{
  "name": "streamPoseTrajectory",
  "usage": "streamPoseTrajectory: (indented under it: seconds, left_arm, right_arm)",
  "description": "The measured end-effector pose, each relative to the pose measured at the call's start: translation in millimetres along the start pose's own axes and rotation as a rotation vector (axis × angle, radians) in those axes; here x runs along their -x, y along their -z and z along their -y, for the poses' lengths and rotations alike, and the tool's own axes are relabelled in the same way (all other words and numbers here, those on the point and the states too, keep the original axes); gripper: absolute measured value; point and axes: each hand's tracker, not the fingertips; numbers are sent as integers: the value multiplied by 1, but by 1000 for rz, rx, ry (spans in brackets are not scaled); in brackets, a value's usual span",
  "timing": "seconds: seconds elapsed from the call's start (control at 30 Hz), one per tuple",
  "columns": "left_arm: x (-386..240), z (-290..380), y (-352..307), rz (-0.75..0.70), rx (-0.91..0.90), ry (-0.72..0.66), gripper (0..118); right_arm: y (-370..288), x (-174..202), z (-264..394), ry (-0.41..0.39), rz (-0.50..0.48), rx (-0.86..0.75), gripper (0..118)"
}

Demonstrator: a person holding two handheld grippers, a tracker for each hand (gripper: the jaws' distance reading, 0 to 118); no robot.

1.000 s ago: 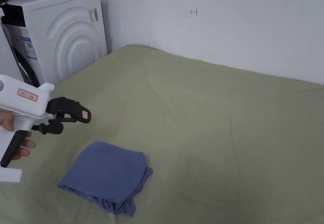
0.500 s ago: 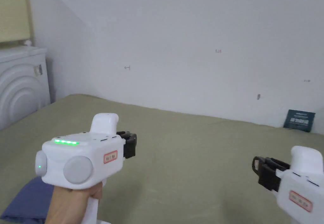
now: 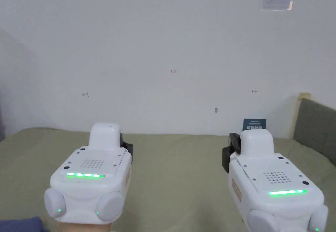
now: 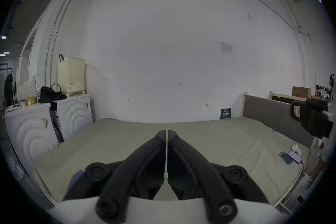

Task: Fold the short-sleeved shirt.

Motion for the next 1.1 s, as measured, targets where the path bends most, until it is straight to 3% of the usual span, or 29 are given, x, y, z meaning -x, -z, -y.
streamPoseTrajectory:
  seconds: [0.23, 0.27, 0.3, 0.33, 0.37, 0.4, 0.43, 0.47, 0.5, 0.6, 0.73, 0.9, 1.1]
  left_arm:
    - [1, -4, -2, -2, 1, 18, 1]
    - [1, -4, -2, -3, 5, 19, 1]
    - [1, -4, -2, 4, 9, 12, 7]
    - [1, -3, 1, 6, 14, 11, 24]
    - [1, -2, 2, 1, 16, 14, 24]
    - [1, -2, 2, -10, 20, 16, 35]
    - [2, -2, 4, -11, 25, 12, 61]
    - [3, -1, 8, -10, 42, 10, 112]
    - [2, 3, 6, -7, 68, 6, 118]
    - [3, 4, 8, -11, 31, 41, 118]
    - [7, -3, 9, -37, 57, 13, 118]
    - [5, -12, 12, -58, 198, 39, 118]
    - [7, -4, 3, -49, 64, 32, 118]
  right_arm:
    - [1, -2, 1, -1, 17, 14, 2]
    - [1, -4, 1, 3, 17, 12, 4]
    - [1, -5, 0, 4, 17, 14, 14]
    - [1, -5, 0, 5, 19, 13, 38]
    - [0, -6, 0, 4, 21, 13, 38]
    - [1, -8, 0, 2, 21, 16, 49]
    - [3, -10, -1, 2, 18, 35, 71]
    - [5, -11, 0, 4, 33, 48, 110]
    - [6, -13, 2, 27, 20, 46, 118]
    - [-11, -26, 13, 10, 19, 42, 118]
    - [12, -11, -6, -1, 10, 62, 118]
    - [5, -13, 7, -9, 7, 78, 118]
    - [1, -13, 8, 16, -8, 80, 118]
